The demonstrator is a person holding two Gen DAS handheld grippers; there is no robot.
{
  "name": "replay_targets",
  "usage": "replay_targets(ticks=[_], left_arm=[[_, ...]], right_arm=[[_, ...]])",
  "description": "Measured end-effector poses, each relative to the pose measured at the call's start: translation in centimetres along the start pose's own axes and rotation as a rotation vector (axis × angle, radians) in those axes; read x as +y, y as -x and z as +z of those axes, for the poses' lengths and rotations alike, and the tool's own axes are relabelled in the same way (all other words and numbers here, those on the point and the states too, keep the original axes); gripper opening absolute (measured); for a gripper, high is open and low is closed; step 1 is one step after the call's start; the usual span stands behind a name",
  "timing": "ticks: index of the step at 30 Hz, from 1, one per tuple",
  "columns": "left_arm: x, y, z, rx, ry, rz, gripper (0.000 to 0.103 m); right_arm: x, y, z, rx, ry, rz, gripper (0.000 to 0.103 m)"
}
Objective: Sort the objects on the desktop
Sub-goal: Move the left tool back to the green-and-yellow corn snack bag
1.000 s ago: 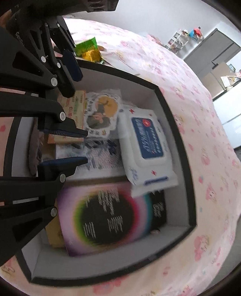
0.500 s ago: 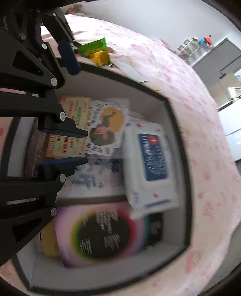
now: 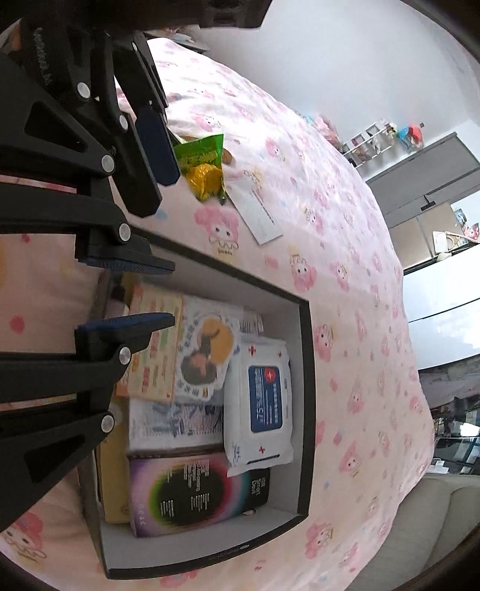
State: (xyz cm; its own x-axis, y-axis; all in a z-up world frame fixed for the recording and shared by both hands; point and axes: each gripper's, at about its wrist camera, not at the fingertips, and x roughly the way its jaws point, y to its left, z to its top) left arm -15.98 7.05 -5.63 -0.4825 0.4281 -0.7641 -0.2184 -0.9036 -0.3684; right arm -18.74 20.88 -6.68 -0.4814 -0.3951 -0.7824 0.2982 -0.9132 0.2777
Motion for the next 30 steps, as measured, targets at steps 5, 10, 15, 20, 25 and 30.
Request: replay_targets(ticks=[5,10,15,20,25,30], left_arm=[[1.6,2.6,-0.9,-0.033,0.016,0.011,0.045],[3.9,4.9,-1.6,-0.086,0.047,0.047,0.045],[8.4,6.1,-1.8,-0.116,0.13,0.074,0.045],[12.9,6.5,-0.7,-0.124,0.188,0.105,0.045],[17.5,5.9,1.2,-0.127,0.283,0.14,0.045],[22.6,4.0,1.5,-0.115,0.424,0.179,0.045]], right_arm=[[3.2,0.5,-0.2,-0.014,0.078,0.014,0.018],[6.4,0.2,-0.2,-0.013,0.122,0.02,0.018],[9.8,-2.5,0.4,0.034,0.139,0.051,0.018],[12.7,-5.7,1.7,0.066,0.14,0.093,0.018],[14.4,-9.1,2.9,0.102,0.109,0.128,0.018],[15.7,-13.0,3.0,0.151,0.133,0.115,0.018]])
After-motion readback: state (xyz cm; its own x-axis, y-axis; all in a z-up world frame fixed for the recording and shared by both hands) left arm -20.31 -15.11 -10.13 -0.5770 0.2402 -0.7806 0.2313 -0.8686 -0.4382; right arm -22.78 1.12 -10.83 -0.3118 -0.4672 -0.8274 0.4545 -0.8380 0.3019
